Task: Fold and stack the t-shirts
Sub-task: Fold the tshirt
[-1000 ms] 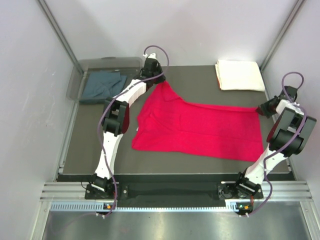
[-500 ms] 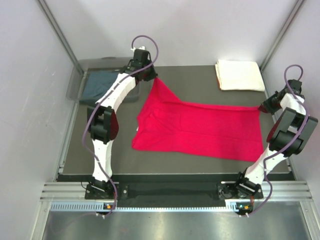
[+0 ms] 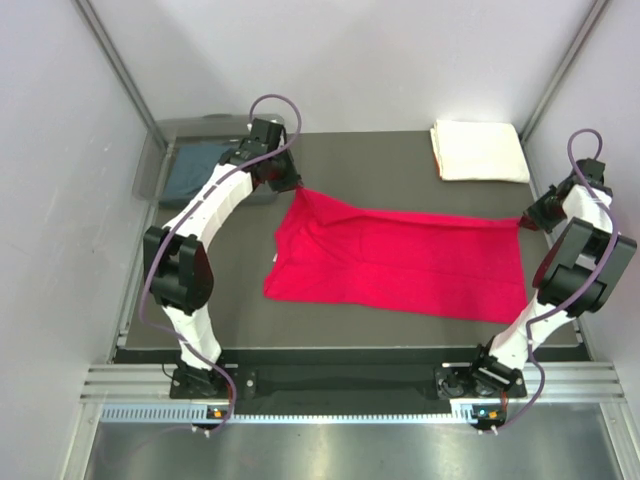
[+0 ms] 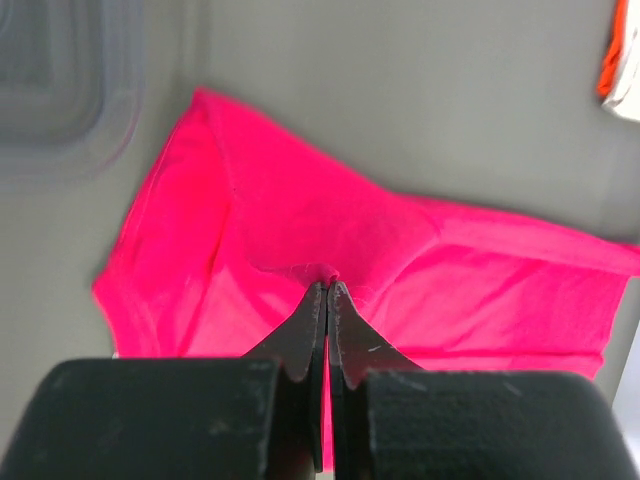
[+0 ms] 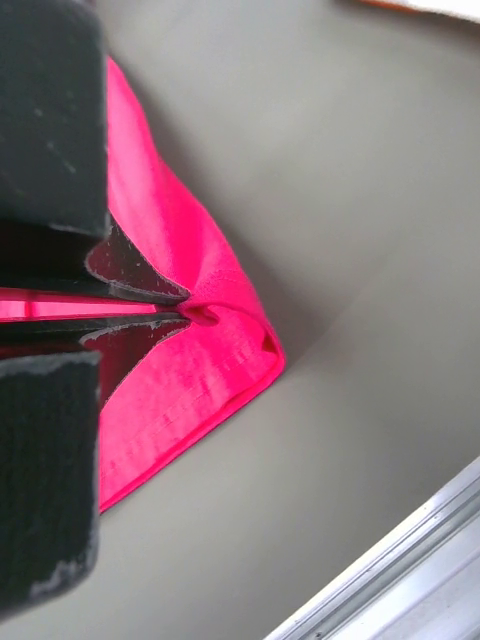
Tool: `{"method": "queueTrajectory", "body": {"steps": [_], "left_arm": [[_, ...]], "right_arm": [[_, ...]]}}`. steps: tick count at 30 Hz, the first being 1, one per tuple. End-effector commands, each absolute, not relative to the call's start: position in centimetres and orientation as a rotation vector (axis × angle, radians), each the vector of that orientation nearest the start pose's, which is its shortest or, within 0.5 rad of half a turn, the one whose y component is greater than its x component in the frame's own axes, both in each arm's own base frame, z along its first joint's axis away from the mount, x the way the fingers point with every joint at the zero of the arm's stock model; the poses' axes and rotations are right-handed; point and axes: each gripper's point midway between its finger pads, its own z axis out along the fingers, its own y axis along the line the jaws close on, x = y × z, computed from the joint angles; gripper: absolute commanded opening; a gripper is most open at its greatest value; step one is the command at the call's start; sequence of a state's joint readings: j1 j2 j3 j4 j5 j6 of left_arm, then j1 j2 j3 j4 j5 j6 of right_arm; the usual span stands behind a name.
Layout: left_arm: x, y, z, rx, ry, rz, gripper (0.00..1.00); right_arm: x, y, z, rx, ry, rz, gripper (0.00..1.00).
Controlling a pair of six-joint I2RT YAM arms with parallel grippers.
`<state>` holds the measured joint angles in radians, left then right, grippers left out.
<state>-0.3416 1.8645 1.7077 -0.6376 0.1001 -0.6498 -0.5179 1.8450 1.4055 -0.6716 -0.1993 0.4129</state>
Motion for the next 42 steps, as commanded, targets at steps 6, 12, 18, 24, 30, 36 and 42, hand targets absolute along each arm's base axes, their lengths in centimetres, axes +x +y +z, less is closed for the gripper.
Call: {"method": "queueTrajectory", "body": {"steps": [6, 12, 18, 24, 30, 36, 42], "left_arm": [[41.0, -18.7, 22.7, -0.369, 2.348, -0.598, 0.0], [38.3, -17.9, 22.8, -0.404, 2.36, -0.608, 0.0], [35.8, -16.2, 21.4, -0.445, 2.382, -0.549, 0.0], [34.1, -15.5, 19.9, -0.478, 2.433, -0.524, 0.0], [33.0, -15.2, 17.9, -0.489, 2.491, -0.502, 0.0], [32.1, -14.6, 15.8, -0.488, 2.551, -0.455, 0.0], [31.5, -14.1, 14.5, -0.5, 2.587, -0.425, 0.0]], "right_arm": [[35.7, -15.6, 10.8, 1.117, 2.395, 0.185, 0.0], [34.7, -15.4, 11.1, 1.117, 2.411, 0.157, 0.0], [33.3, -15.0, 10.7, 1.109, 2.443, 0.132, 0.0], [31.7, -14.7, 10.3, 1.113, 2.463, 0.092, 0.0], [30.5, -14.4, 8.7, 1.124, 2.494, 0.068, 0.0], [28.9, -14.6, 7.7, 1.152, 2.509, 0.0, 0.0], [28.0, -14.6, 7.0, 1.164, 2.516, -0.034, 0.0]]}}
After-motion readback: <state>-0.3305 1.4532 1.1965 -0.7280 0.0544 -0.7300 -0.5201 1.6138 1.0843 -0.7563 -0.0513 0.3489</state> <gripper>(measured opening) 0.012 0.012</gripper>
